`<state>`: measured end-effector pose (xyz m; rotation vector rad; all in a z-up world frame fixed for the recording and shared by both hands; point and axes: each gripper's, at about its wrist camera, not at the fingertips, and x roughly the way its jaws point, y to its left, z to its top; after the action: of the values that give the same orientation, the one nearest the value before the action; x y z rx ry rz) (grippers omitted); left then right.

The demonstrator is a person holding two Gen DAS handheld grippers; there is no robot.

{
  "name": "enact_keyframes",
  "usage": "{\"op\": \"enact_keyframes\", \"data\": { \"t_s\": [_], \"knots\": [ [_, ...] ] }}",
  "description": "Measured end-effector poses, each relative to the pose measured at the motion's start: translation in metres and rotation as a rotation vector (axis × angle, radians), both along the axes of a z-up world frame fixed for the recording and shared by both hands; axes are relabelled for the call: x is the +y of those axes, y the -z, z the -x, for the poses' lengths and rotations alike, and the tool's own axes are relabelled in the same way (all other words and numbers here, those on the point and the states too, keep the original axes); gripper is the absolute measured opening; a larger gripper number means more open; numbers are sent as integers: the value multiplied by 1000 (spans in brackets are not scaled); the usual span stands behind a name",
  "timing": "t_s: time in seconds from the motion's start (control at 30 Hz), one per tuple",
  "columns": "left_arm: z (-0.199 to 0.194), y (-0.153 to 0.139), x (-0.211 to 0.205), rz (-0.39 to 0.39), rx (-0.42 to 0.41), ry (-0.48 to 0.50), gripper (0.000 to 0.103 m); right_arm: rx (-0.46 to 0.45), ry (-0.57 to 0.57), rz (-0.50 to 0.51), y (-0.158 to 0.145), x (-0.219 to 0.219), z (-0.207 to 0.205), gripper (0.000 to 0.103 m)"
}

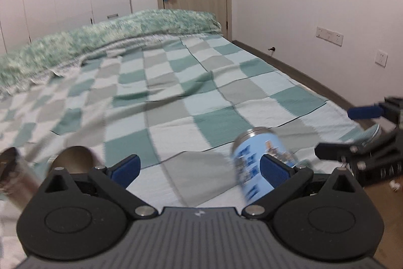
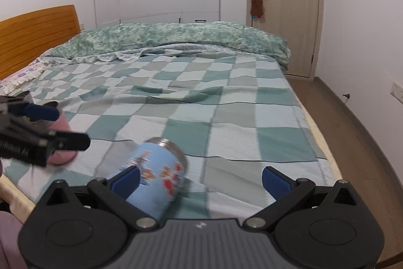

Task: Flip cup upright
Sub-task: 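Grasp the blue cup body with the right tool, rim pointing up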

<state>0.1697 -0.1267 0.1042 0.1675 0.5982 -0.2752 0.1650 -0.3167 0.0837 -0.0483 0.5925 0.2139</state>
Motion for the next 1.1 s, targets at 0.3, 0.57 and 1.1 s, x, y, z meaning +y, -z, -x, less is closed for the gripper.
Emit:
{"op": "enact_keyframes", "data": {
  "t_s": [0.3, 0.57, 1.1],
  "knots": [
    [16, 12, 64, -2, -31, -32, 103, 140, 47, -15, 7, 56, -25, 103],
    [19, 35, 113, 53, -11, -74, 103, 243, 145, -2, 27, 80, -56, 103],
    [19, 54, 126, 89, -31, 10, 103, 363, 201, 7, 53, 85, -97, 97]
  ]
}}
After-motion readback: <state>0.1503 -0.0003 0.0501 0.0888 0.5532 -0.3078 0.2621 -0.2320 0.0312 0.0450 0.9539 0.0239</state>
